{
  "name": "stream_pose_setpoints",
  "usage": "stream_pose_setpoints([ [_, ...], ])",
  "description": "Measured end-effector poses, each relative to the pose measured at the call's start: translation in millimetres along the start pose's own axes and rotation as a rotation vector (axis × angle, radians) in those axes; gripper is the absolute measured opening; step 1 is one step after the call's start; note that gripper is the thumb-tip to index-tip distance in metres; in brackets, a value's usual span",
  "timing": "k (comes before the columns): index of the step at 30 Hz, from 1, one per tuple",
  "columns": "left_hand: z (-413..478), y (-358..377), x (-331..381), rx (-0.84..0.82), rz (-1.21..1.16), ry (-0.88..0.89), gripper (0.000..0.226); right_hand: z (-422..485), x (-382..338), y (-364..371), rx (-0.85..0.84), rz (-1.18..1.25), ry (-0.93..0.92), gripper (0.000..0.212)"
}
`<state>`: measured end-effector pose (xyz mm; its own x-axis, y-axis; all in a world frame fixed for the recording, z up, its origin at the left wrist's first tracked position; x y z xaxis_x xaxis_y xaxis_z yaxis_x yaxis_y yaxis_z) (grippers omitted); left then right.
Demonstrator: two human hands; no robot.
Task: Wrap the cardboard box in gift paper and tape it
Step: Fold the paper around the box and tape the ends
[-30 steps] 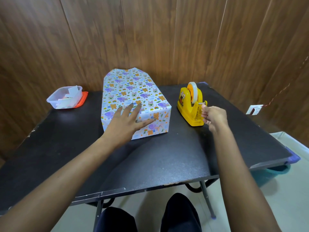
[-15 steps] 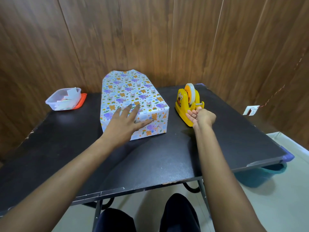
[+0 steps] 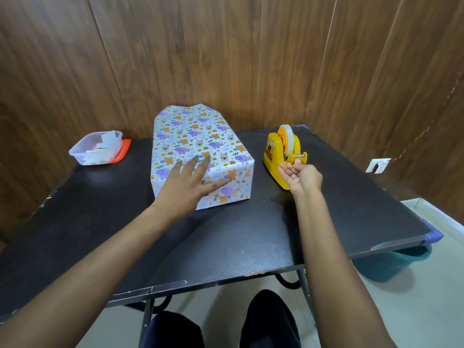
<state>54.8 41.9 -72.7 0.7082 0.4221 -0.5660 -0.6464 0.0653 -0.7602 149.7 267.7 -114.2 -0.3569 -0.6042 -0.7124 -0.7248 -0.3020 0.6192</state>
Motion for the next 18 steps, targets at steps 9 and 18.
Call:
stream_pose_setpoints([
  [9, -2, -1, -2, -0.047, -0.030, -0.008, 0.110, -11, -2, 0, 0.009, 0.107, 0.119, 0.029],
  [18, -3, -4, -2, -0.057, -0.056, -0.036, 0.098, -12, 21, -27, 0.059, 0.052, 0.102, 0.034],
])
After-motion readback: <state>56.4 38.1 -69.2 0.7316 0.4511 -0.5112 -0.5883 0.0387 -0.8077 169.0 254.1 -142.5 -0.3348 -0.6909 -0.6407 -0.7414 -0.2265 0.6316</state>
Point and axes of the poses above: each hand's wrist, its own z-axis towards the middle knuckle, its own y-axis out of the palm, x = y × z, the point moved 8 cm from there along z, towards the middle knuckle
